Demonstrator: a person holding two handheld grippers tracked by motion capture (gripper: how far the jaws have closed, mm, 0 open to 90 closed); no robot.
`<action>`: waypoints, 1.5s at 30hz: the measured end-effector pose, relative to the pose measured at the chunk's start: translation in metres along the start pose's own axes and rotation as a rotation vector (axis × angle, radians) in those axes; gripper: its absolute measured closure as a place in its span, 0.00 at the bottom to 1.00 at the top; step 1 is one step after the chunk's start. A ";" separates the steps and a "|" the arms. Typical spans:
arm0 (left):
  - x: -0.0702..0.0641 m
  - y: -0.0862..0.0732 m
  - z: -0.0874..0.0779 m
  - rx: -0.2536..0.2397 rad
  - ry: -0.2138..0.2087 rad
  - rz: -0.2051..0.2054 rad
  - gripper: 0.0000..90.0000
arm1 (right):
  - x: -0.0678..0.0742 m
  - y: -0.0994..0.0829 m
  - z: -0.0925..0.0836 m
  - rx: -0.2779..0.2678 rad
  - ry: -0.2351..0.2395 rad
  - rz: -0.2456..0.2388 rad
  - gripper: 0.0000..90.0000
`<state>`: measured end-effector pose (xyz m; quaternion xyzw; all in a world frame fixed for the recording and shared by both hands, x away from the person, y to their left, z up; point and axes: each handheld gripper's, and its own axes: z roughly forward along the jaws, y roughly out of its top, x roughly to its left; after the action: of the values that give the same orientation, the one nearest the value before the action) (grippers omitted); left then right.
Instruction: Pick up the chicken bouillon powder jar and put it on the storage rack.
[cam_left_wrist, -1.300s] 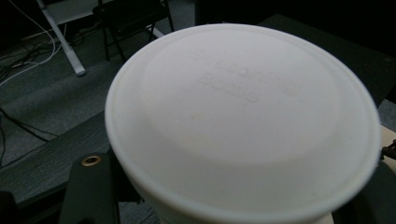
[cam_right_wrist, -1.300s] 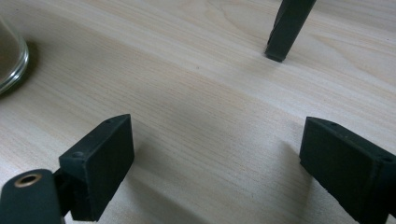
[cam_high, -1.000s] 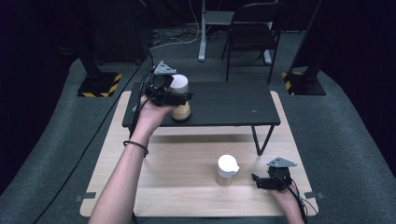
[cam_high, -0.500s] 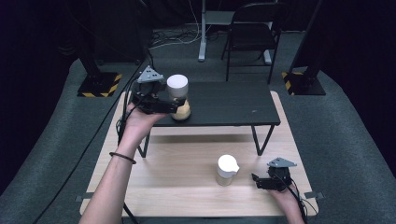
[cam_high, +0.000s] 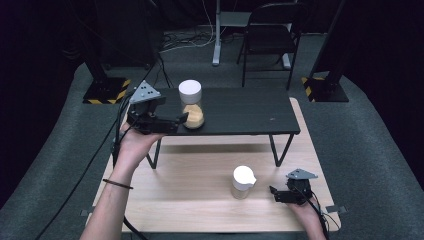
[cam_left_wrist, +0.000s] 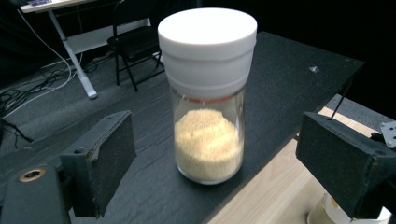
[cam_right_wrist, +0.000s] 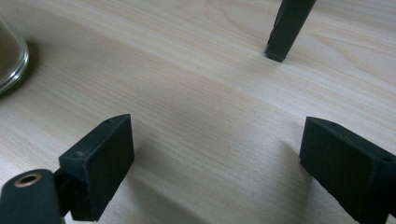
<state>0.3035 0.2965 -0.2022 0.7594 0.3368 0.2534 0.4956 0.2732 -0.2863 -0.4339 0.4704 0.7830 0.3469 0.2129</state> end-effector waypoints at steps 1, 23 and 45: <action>0.000 -0.003 -0.002 -0.005 -0.001 -0.004 0.13 | 0.000 0.000 0.000 0.000 0.000 0.000 0.10; 0.000 -0.066 -0.027 -0.044 0.020 -0.039 0.07 | 0.000 0.000 0.000 0.000 0.000 0.000 0.10; -0.015 -0.140 -0.025 -0.055 0.045 -0.054 0.06 | 0.000 0.000 0.000 0.000 0.000 0.000 0.10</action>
<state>0.2394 0.3391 -0.3231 0.7302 0.3614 0.2661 0.5151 0.2732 -0.2864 -0.4339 0.4702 0.7831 0.3470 0.2129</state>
